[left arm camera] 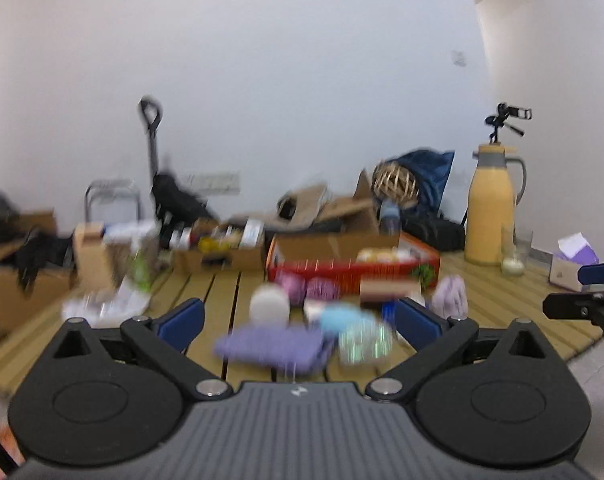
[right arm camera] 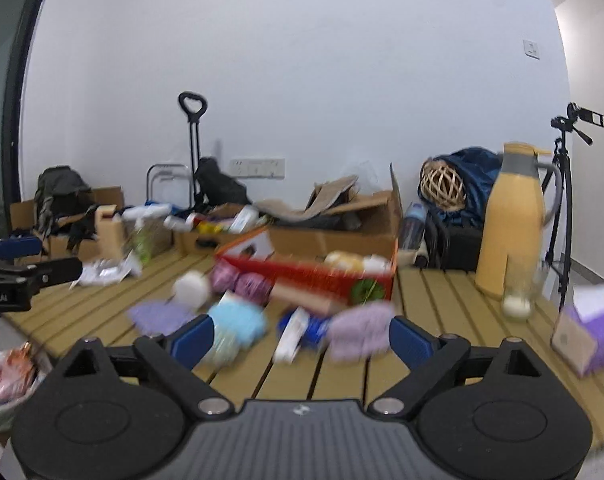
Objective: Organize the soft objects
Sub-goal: 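Grasp the white crumpled cloth with the right tool while the left tool grasps the iridescent plastic bag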
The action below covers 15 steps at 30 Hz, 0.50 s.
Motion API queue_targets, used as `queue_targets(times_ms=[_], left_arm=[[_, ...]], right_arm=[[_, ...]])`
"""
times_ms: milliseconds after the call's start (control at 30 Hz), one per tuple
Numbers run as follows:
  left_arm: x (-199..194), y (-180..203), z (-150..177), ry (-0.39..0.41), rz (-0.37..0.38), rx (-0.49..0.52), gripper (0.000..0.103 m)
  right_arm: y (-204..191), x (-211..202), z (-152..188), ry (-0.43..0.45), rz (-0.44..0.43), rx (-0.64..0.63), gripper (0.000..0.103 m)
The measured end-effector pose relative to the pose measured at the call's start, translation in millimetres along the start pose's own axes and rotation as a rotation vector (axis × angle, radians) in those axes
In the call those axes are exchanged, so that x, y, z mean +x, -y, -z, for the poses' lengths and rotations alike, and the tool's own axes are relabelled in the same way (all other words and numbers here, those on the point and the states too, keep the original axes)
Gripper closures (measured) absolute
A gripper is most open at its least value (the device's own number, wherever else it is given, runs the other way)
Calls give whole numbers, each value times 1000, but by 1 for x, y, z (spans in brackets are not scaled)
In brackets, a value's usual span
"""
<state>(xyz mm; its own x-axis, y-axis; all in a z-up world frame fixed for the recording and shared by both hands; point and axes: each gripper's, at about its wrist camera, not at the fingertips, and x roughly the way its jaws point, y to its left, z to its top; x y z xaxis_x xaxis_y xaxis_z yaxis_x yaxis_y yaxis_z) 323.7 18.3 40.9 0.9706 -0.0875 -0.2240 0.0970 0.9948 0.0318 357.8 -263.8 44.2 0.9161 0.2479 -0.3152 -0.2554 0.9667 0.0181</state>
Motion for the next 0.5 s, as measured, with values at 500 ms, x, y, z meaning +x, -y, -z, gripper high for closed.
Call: queue_targets(times_ms=[500], left_arm=[[24, -4, 40, -137, 14, -53, 0]], right_arm=[[-35, -11, 52, -72, -55, -2, 7]])
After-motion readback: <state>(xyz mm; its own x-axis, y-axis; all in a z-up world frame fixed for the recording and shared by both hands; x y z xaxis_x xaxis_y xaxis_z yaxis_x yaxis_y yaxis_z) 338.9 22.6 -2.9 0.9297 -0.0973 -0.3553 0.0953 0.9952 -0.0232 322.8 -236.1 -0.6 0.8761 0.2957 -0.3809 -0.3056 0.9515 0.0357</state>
